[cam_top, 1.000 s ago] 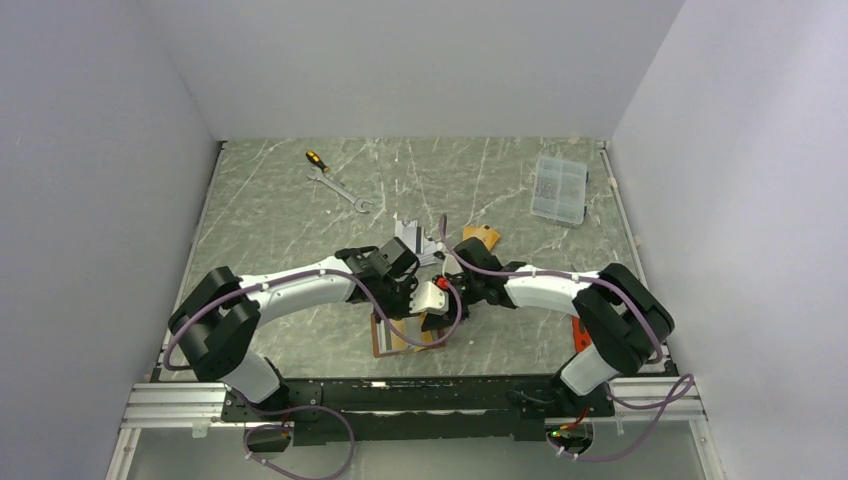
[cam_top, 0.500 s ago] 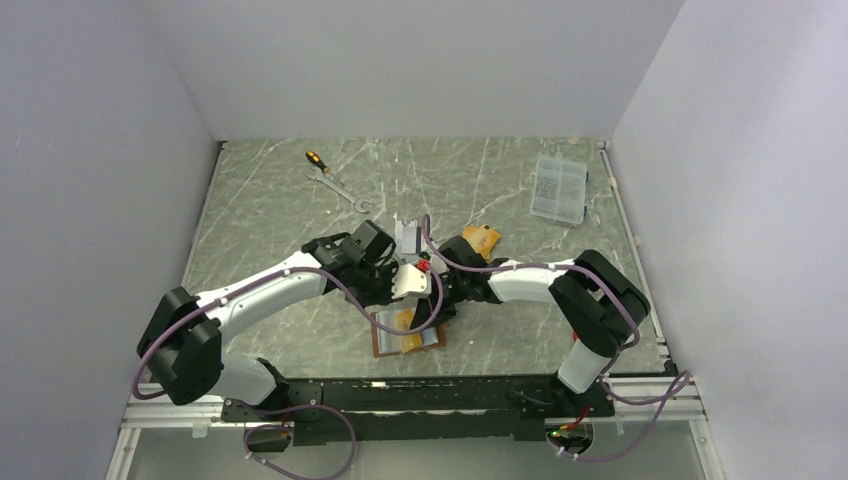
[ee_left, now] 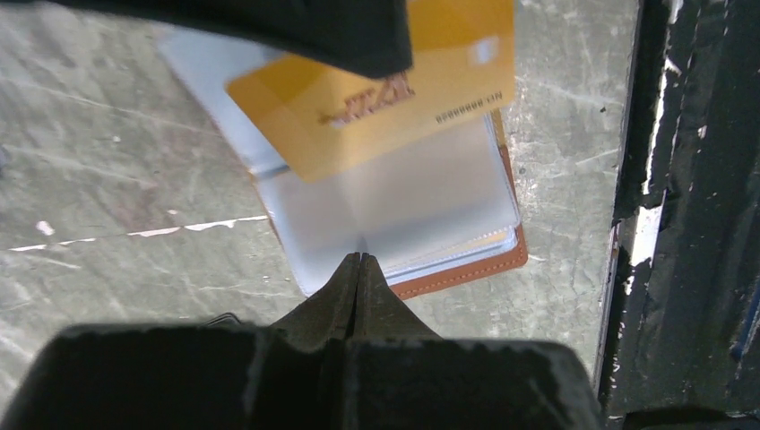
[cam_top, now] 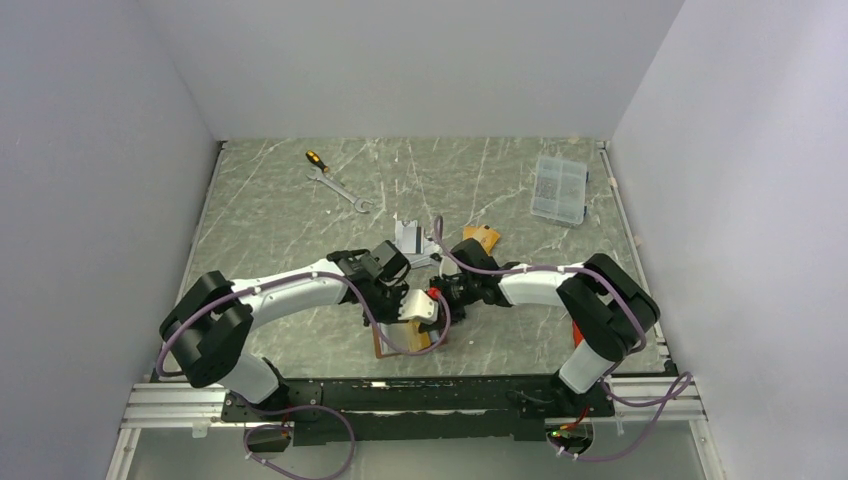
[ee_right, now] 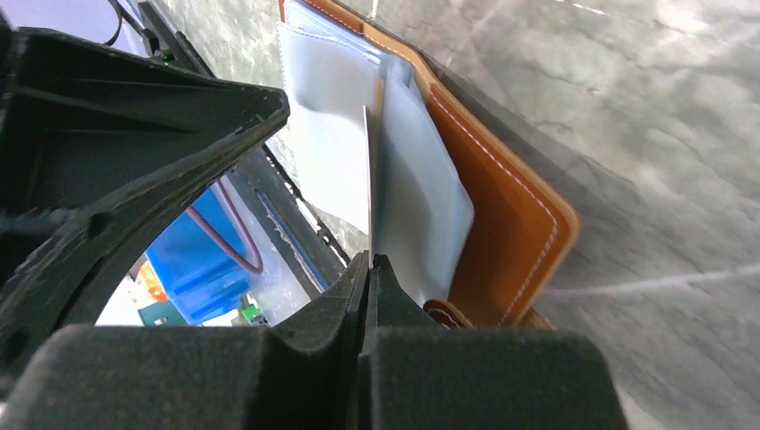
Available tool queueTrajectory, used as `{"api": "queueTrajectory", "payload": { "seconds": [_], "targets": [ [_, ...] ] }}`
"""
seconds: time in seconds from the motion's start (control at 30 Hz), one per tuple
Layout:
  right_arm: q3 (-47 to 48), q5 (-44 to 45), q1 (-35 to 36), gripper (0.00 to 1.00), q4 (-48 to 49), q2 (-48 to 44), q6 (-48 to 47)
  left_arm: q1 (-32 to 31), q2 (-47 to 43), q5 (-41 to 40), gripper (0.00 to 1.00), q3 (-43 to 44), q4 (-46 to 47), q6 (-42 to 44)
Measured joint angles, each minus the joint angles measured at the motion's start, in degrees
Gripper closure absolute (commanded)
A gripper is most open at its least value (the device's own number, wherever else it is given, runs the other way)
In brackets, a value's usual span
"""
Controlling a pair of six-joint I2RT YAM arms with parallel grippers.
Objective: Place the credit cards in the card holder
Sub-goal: Insert the credit card into the card holder.
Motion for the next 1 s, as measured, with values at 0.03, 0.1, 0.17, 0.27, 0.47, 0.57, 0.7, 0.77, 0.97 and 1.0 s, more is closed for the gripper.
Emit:
{"api": "queueTrajectory", "payload": {
  "seconds": [0.03,0.1,0.17,0.27,0.47,0.57,0.7,0.77,0.97,1.0],
  "targets": [
    [-0.44,-0.20,-0.46,1.00,0.00,-0.31,0.00,-0.35,0.00,-0.44,1.00,-0.79,0.46,0.09],
    [-1.18,-0.39,-1.44,1.00,0.00,-0.85,0.00,-0.94,0.00,-1.31,1.00,-2.36,1.38,0.42],
    [-1.51,-0.72,-2.16,1.00,0.07,-0.98,0.02,-1.60,0.00,-2.36,1.00,-3.78,2.14,0.66],
    [-1.57,-1.42,-2.56,1.00,0.79,-0.98,0.07,-2.99,0.00,-4.09,1.00,-4.35,2.89,1.09],
    [-1.62,-1.73,-2.99,1.00,1.81,-1.46,0.33,-4.28,0.00,-6.36,1.00,-4.76,4.50,1.92],
    [-1.60,-0.70,-3.74,1.00,1.62,-2.60,-0.04,-4.39,-0.11,-6.97,1.00,-4.98,4.96,2.32],
    [-1.64,2.10,-4.00,1.00,1.60,-3.13,-0.20,-4.44,-0.13,-7.34,1.00,-5.05,5.18,2.49],
    [-1.84,3.45,-4.00,1.00,1.75,-3.56,-0.09,-4.44,-0.17,-7.34,1.00,-5.05,5.18,2.47],
    [-4.85,7.02,-3.93,1.00,3.80,-5.99,1.55,-4.72,-0.24,-7.39,1.00,-5.05,5.16,2.34],
    [-5.25,7.32,-3.91,1.00,4.22,-6.05,1.77,-4.81,-0.24,-7.48,1.00,-5.05,5.14,2.34]
  ]
}}
